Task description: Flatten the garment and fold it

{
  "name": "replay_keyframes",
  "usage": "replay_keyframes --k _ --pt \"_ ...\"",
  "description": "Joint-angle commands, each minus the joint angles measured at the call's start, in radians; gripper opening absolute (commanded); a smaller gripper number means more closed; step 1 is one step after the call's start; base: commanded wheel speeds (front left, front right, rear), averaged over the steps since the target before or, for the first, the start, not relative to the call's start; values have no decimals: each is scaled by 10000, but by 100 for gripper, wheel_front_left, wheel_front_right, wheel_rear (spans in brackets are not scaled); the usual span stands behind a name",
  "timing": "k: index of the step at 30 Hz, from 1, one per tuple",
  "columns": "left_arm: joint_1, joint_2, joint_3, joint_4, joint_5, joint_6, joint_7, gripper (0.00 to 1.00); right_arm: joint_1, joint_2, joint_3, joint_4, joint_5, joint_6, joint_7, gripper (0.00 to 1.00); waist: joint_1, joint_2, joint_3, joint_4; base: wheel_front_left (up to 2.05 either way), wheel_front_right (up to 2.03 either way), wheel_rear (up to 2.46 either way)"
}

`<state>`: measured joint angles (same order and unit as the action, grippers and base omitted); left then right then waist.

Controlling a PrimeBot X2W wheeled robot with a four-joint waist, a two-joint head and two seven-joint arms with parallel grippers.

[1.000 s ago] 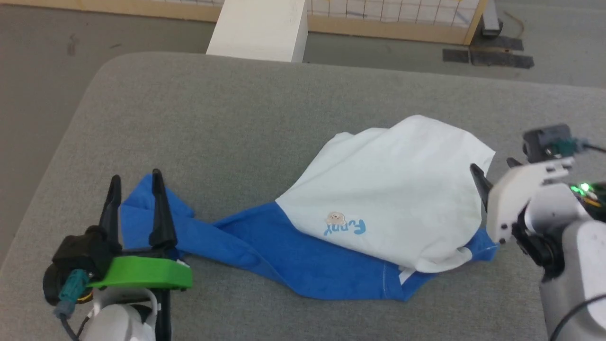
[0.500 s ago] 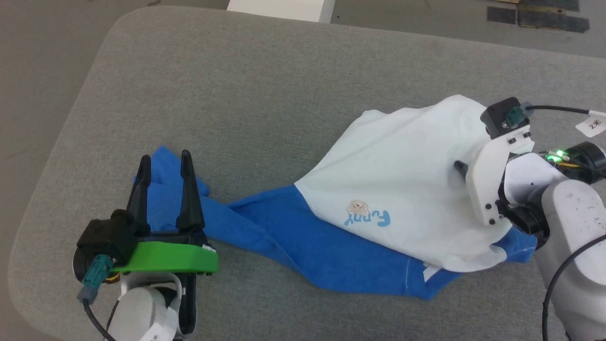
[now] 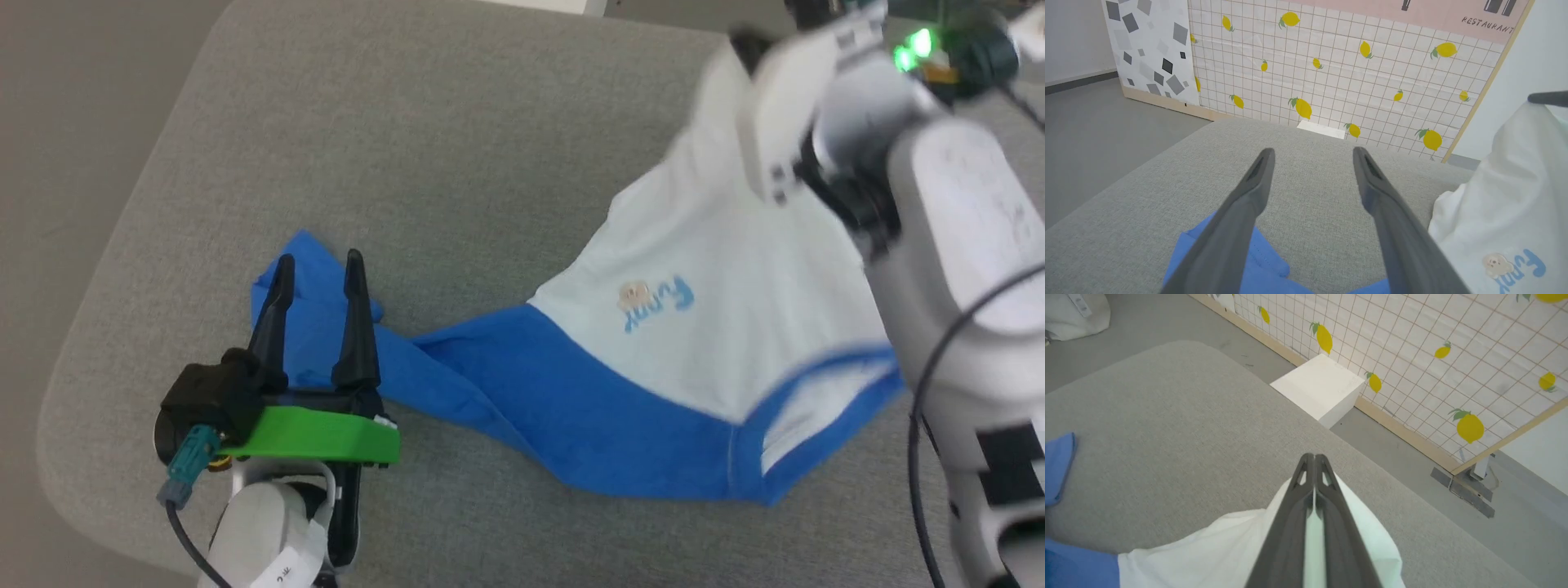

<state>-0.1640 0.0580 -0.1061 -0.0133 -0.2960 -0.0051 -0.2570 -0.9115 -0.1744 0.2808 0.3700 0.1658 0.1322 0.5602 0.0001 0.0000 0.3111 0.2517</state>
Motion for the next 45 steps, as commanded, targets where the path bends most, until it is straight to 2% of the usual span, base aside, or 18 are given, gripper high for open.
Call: replay_keyframes --k 1,6,7,8,11,16,22,27,32,37,45 --pt "-166 -56 -2 56 -23 -45 -47 100 -520 216 3 290 -224 -15 -390 0 -1 0 257 240 0 0 0" --pt "-235 -72 -56 129 -146 9 -47 100 -1336 745 153 1692 -730 -15 -1098 0 -1 0 472 401 0 0 0" --pt "-246 -73 -88 134 -199 40 -47 100 -1372 824 210 2059 -769 -15 -1146 15 -1 0 504 415 0 0 0" --pt "-257 -74 -115 140 -234 63 -47 100 -1386 872 281 2338 -776 -15 -1163 100 -1 0 519 423 0 0 0" --pt "-294 -75 -164 180 -304 134 -47 100 -1402 980 436 3019 -584 -15 -1452 100 -1 0 503 389 0 0 0" --pt "-251 -76 -88 332 -252 123 -47 100 -1315 1038 255 3230 76 -15 -2385 100 -1 0 76 118 0 0 0" --pt "61 -77 141 441 -110 74 -47 100 -391 629 -694 2528 701 -15 -3628 100 -1 0 -794 -351 0 0 0" --pt "372 -77 287 461 -60 35 -47 100 1089 145 -1793 1727 628 -15 -3839 100 -1 0 -1295 -654 0 0 0" --pt "590 -77 328 385 -94 35 -47 100 2505 -220 -2687 1179 197 -15 -2945 100 -1 0 -1410 -828 0 0 0" --pt "585 -77 232 313 -195 40 -47 100 3085 -476 -3086 1116 -523 -15 -1566 100 -1 0 -1161 -775 0 0 0" --pt "271 -77 41 306 -379 71 -47 100 3009 -537 -2342 1377 -1192 -15 445 100 -1 0 -456 -374 0 0 0"
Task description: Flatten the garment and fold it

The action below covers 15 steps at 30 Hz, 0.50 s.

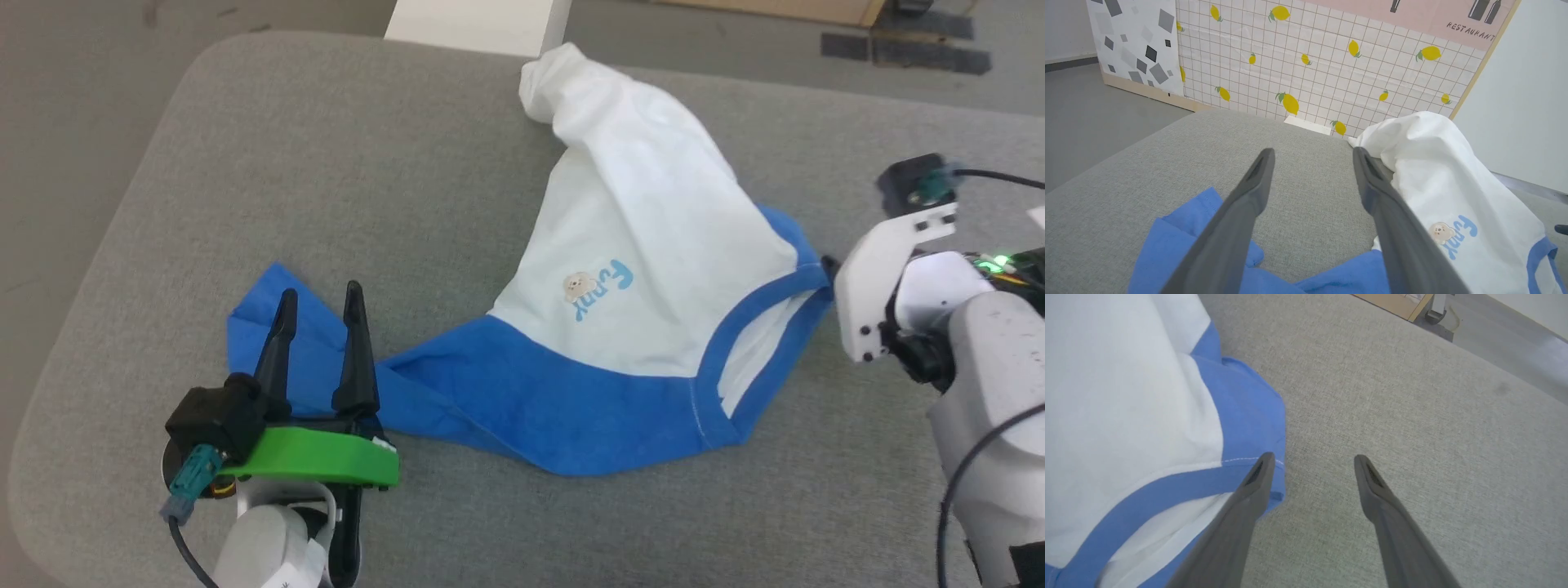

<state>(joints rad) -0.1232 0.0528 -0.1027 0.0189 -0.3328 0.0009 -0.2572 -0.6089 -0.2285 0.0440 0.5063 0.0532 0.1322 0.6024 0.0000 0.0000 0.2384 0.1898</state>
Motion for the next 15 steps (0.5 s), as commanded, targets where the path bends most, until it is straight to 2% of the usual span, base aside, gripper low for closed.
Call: replay_keyframes --k 1,10,11,12,13,15 --pt "-166 -26 -9 -5 -16 15 -45 100 -40 -11 206 45 -65 -15 206 100 0 0 346 300 0 0 0" --pt "-302 -26 -97 17 -116 85 -45 100 193 -195 1213 265 468 -15 1037 100 0 0 639 513 0 0 0" --pt "-308 -26 -97 30 -126 91 -45 100 242 -239 1257 270 593 -15 1112 78 0 0 629 510 0 0 0" --pt "-313 -26 -90 46 -131 97 -45 100 269 -282 1284 199 722 -15 1061 22 0 0 610 494 0 0 0" --pt "-315 -26 -78 58 -130 104 -45 100 281 -322 1282 121 806 -15 950 0 0 0 580 468 0 0 0" --pt "-302 -26 -61 90 -119 98 -45 100 314 -416 1217 -48 999 -15 716 0 0 0 483 392 0 0 0"
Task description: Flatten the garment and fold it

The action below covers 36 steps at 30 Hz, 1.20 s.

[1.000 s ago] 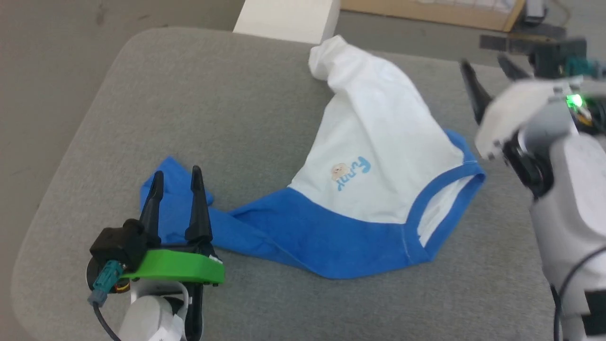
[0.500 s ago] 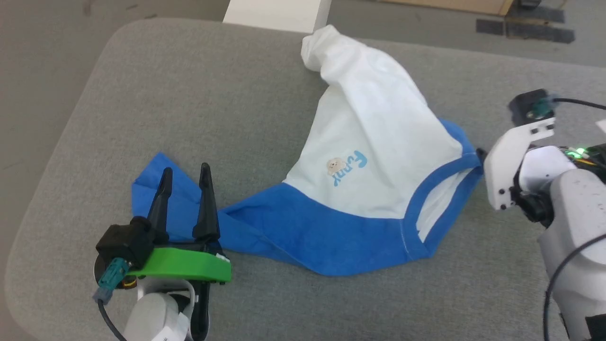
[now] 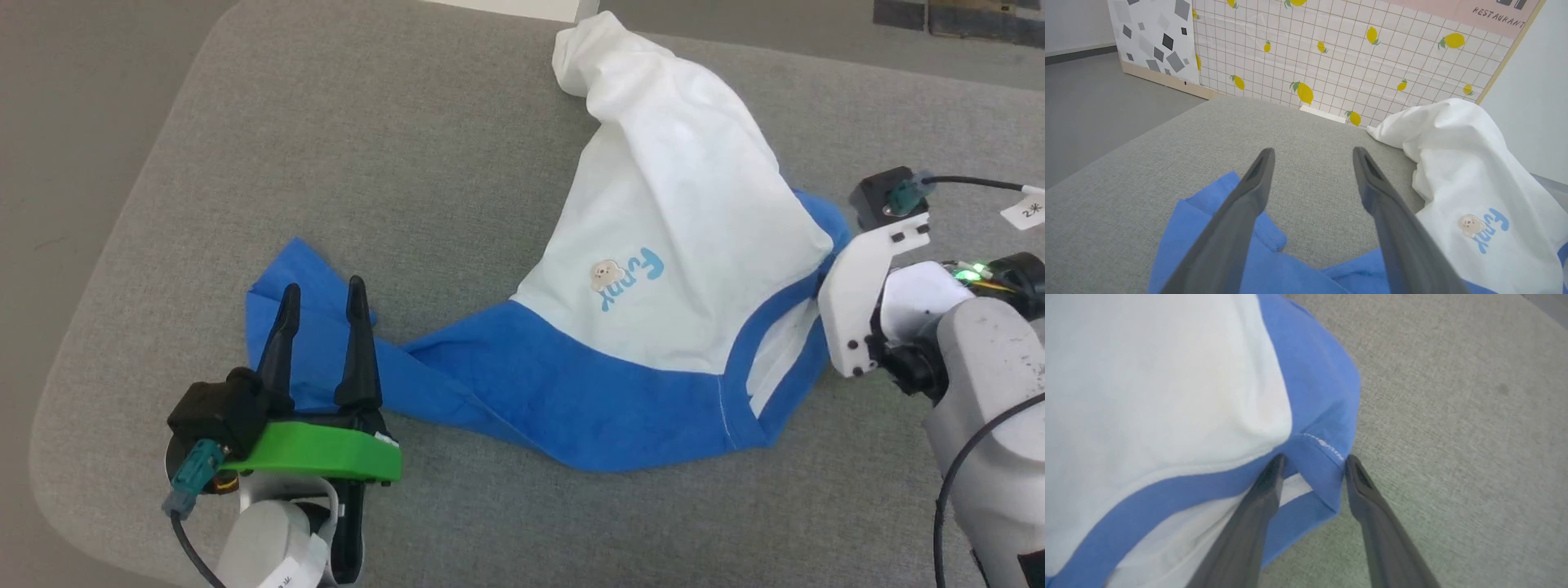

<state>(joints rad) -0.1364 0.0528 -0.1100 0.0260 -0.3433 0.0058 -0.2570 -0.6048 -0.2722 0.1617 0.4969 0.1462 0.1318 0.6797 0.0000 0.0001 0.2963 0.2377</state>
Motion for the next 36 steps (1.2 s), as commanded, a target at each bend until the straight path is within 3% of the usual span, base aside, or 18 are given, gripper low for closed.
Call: replay_keyframes --k 1,6,10,14,18,23,30,31,32,36 --pt "-157 -26 20 37 6 42 -47 100 273 -16 -61 -58 124 -11 -242 0 0 -1 -159 -133 0 0 0" --pt "-19 -26 119 121 107 -22 -47 100 552 -144 -861 -904 329 -11 -1168 0 0 -1 -674 -484 0 0 0" --pt "157 -26 249 205 221 -128 -47 100 1385 -286 -1603 -2405 99 -11 -1437 0 0 -1 -1105 -927 0 0 0" --pt "299 -20 362 283 290 -240 -47 100 2728 -188 -2821 -4520 -488 -11 -1151 0 0 -1 -1411 -1437 0 0 0" --pt "373 -18 400 330 334 -312 -47 100 4510 389 -3706 -6552 -871 -11 -257 0 0 -1 -1596 -1885 0 0 0" --pt "392 -18 380 407 341 -342 -47 100 6755 1150 -3096 -7928 -311 -11 1105 0 0 -1 -1676 -2262 0 0 0" --pt "338 -18 307 593 314 -369 -47 100 7802 1516 -1601 -7619 861 -11 1892 0 0 -1 -1690 -2354 0 0 0" --pt "346 -12 306 631 299 -372 -47 100 7745 1593 -1627 -7521 995 -11 1768 15 0 -1 -1697 -2346 0 0 0" --pt "360 -6 303 672 285 -370 -31 100 7689 1570 -1663 -7457 956 -11 1654 100 0 -1 -1710 -2333 0 0 0" --pt "402 47 211 779 248 -405 166 100 7211 1829 -2571 -7455 1140 -11 732 100 0 -1 -1779 -2310 0 0 0"
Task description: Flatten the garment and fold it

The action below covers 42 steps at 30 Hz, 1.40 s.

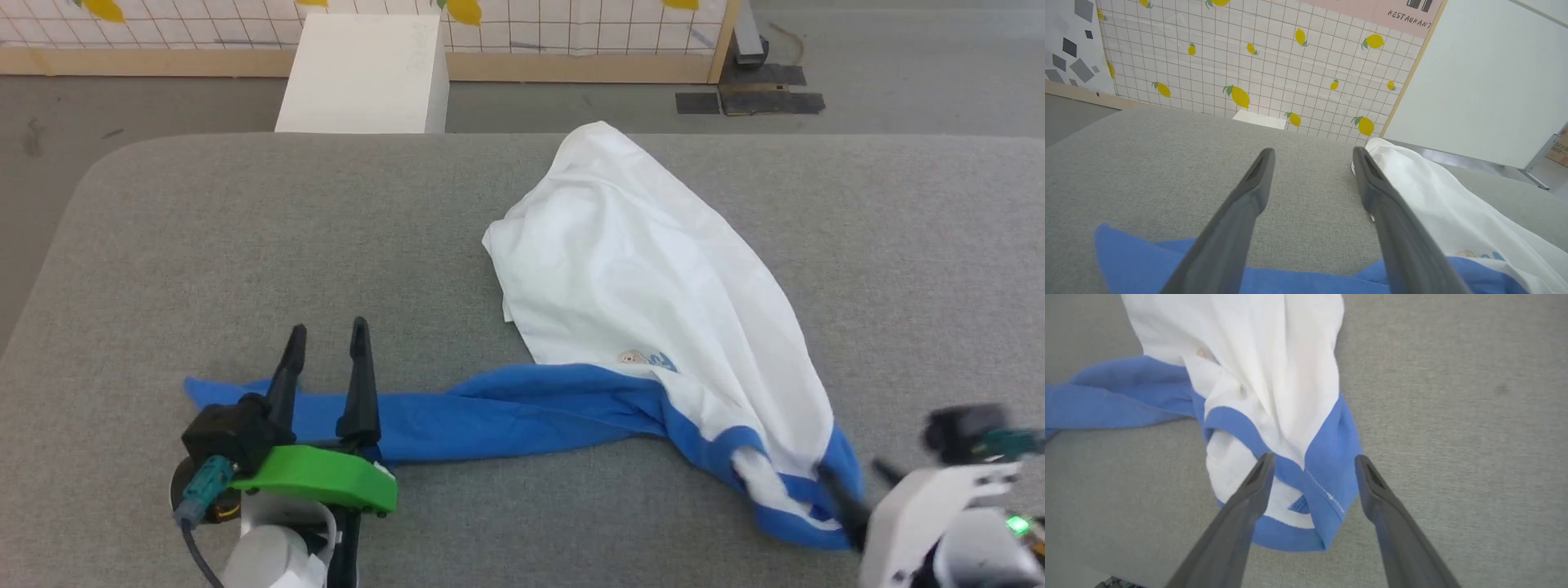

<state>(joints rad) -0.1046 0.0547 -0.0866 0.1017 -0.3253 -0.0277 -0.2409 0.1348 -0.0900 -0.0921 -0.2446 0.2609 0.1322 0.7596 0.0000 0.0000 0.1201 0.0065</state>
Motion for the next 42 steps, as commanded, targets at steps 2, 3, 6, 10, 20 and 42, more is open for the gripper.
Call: replay_keyframes --k 2,3,6,10,20,42 --pt "66 39 -174 81 35 -154 261 100 -496 63 -587 -128 -84 -15 -568 100 0 0 -57 -4 0 0 0" --pt "12 41 -293 120 23 -215 443 100 -659 60 -920 -153 -187 -15 -806 100 0 0 -65 -6 0 0 0" --pt "-273 40 -760 329 -39 -434 1173 100 -1125 147 -1902 -201 -356 -15 -1308 100 0 0 -119 -28 0 0 0" --pt "-1039 33 -1470 859 -207 -676 2643 100 -1432 185 -2654 -201 -694 -15 -1385 100 0 0 -87 -21 0 0 0" --pt "-3555 16 -3348 2836 -424 -931 7171 100 -1577 313 -2815 107 -785 -15 -1313 100 0 0 300 -367 0 0 0" --pt "-4201 59 -3152 2720 -1633 -624 7326 0 -1641 388 -2806 415 -813 -15 -1479 100 0 0 398 -162 0 0 0"
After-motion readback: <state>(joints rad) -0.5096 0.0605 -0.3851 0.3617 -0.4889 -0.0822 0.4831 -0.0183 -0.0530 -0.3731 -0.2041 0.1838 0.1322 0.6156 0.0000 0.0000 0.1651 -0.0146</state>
